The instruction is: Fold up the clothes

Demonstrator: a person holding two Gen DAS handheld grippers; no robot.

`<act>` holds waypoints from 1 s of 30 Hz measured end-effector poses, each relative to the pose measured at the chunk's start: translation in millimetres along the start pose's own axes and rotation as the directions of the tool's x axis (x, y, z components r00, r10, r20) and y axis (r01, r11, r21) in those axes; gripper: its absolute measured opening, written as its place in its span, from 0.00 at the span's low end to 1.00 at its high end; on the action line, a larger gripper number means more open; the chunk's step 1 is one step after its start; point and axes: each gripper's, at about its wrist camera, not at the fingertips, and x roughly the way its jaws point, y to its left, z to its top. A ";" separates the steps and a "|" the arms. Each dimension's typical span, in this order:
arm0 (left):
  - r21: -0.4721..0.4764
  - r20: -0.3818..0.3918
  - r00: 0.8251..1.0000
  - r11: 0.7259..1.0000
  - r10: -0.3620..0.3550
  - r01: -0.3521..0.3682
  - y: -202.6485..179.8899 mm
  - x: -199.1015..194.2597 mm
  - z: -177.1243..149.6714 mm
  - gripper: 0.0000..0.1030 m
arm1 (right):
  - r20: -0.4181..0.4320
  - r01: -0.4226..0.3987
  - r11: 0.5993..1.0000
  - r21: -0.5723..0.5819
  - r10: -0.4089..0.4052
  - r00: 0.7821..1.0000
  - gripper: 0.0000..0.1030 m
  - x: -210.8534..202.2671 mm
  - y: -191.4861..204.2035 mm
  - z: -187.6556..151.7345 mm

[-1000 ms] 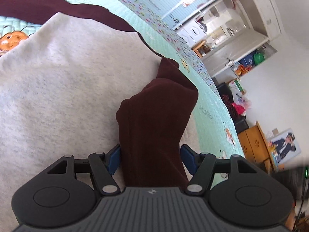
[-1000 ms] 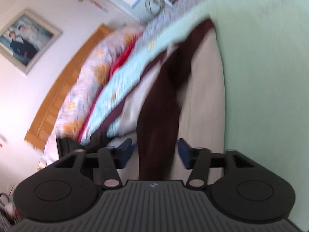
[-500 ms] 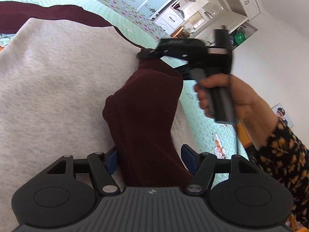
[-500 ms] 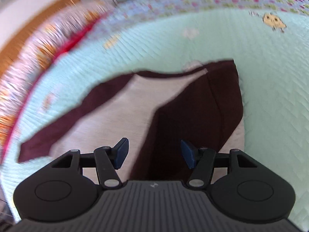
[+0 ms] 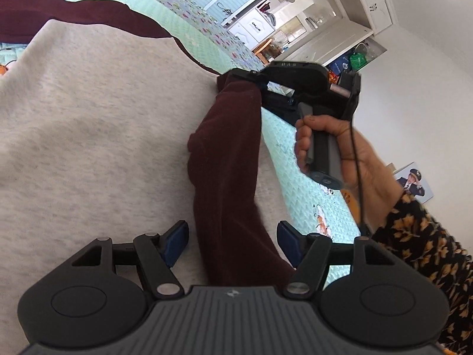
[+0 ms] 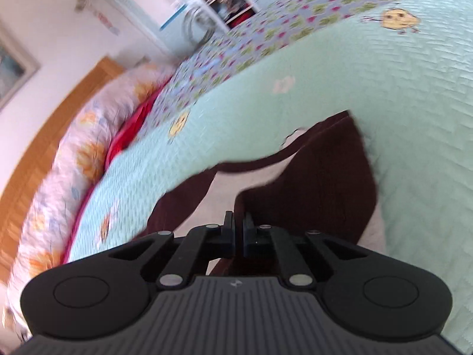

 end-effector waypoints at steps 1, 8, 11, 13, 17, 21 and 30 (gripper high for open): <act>0.000 -0.002 1.000 1.000 -0.002 0.002 1.0 -0.1 0.3 0.67 | 0.020 -0.016 0.999 0.033 0.015 1.000 0.08 -0.4 -5.9 0.6; 0.066 -0.025 0.999 0.998 0.020 -0.018 -6.5 3.2 -0.6 0.67 | 0.013 0.015 1.000 0.002 -0.015 1.000 0.06 23.0 -10.0 6.5; 0.013 -0.026 1.000 1.000 -0.012 0.012 0.8 4.2 3.1 0.67 | 0.049 -0.035 0.999 -0.003 0.035 0.998 0.10 13.0 -11.2 3.1; -0.025 -0.023 0.999 0.999 -0.035 0.034 6.9 3.5 4.6 0.67 | 0.079 -0.098 0.995 0.017 0.097 0.992 0.12 -5.5 -14.1 -3.9; 0.002 -0.030 0.999 1.000 -0.023 0.023 2.0 2.5 5.9 0.67 | 0.056 -0.148 0.989 0.007 0.148 0.987 0.44 -54.6 -16.3 -33.1; 0.034 -0.036 0.999 0.999 0.000 0.001 -8.5 -1.0 5.7 0.67 | -0.054 -0.150 0.989 0.015 0.150 0.987 0.46 -74.4 -23.5 -68.4; 0.104 0.024 1.000 0.995 -0.001 -0.001 -32.8 -28.7 15.1 0.67 | -0.099 -0.246 0.969 0.015 0.246 0.964 0.48 -61.8 -21.2 -85.0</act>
